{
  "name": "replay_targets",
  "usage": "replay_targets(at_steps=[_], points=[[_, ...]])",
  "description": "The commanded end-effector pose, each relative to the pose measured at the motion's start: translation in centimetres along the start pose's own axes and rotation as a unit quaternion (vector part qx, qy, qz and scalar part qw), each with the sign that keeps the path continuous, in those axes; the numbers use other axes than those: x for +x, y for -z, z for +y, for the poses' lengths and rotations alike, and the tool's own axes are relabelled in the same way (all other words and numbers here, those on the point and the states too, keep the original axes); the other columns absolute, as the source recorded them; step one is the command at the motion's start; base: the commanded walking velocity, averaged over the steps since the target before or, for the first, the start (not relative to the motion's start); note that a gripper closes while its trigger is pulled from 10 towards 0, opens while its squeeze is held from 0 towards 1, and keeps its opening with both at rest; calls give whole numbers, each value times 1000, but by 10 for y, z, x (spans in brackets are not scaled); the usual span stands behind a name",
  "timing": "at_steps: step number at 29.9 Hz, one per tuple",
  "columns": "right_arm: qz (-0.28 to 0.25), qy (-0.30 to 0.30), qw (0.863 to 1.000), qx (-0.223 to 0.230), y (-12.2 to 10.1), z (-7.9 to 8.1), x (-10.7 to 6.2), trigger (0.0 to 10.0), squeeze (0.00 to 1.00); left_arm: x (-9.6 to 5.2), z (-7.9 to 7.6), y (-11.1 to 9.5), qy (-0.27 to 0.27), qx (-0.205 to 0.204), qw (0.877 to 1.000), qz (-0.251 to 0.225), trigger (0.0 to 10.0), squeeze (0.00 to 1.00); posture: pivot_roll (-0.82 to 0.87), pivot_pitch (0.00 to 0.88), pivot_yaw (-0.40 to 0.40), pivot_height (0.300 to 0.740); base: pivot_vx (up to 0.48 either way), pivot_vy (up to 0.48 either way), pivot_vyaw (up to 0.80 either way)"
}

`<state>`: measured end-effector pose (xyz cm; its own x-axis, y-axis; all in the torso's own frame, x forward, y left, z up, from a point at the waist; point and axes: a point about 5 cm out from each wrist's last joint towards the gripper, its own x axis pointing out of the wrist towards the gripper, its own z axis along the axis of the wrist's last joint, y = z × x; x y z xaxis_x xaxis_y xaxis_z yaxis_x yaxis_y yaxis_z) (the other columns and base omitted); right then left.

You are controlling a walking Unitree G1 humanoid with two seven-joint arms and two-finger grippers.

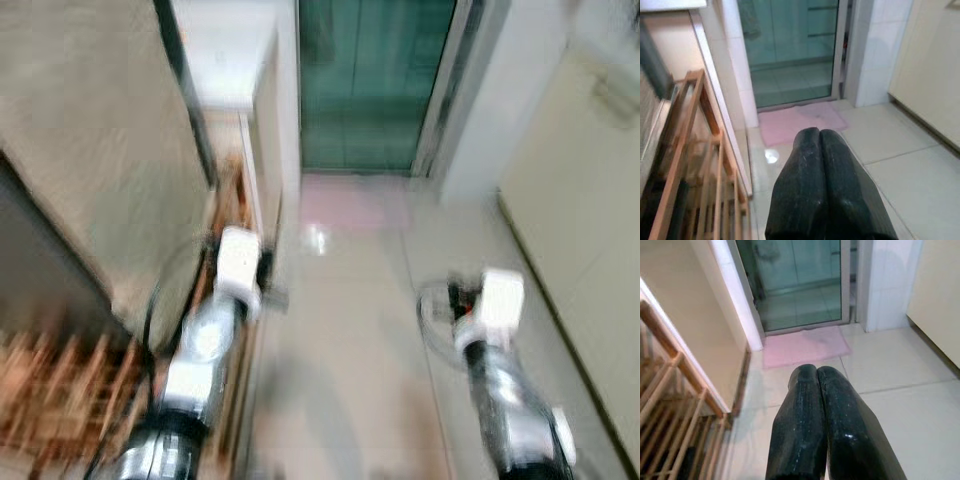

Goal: Restocking fridge

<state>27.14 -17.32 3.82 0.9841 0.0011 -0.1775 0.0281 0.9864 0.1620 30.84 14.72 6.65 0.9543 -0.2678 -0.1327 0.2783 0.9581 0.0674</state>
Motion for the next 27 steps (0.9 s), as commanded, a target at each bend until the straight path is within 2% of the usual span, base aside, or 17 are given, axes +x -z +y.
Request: replay_targets(at_steps=[1, 17, 24, 27], points=[[-5, -3, 1000, -3, -3, -1, 1, 10000, 0, 1, -1, -1, -2, 1, 1000, -3, 10000, 0, 8, 0, 2, 740, -285, 0, 0], [-4, -2, 1000, -4, -2, 0, 2, 10000, 0, 1, -1, -2, -1, 4, 1000, -3, 10000, 0, 11, 0, 4, 740, -283, 0, 0], [2, -8, 1000, -13, -1, 1, 3, 10000, 0, 2, -1, 1, 2, -4, 1000, 8, 10000, 0, 13, 0, 3, 740, 0, 0, 654], [4, -13, 1000, -16, -1, 2, 3, 10000, 0, 2, -1, 1, 2, 8, 1000, 9, 10000, 0, 13, 0, 3, 740, 0, 0, 744]])
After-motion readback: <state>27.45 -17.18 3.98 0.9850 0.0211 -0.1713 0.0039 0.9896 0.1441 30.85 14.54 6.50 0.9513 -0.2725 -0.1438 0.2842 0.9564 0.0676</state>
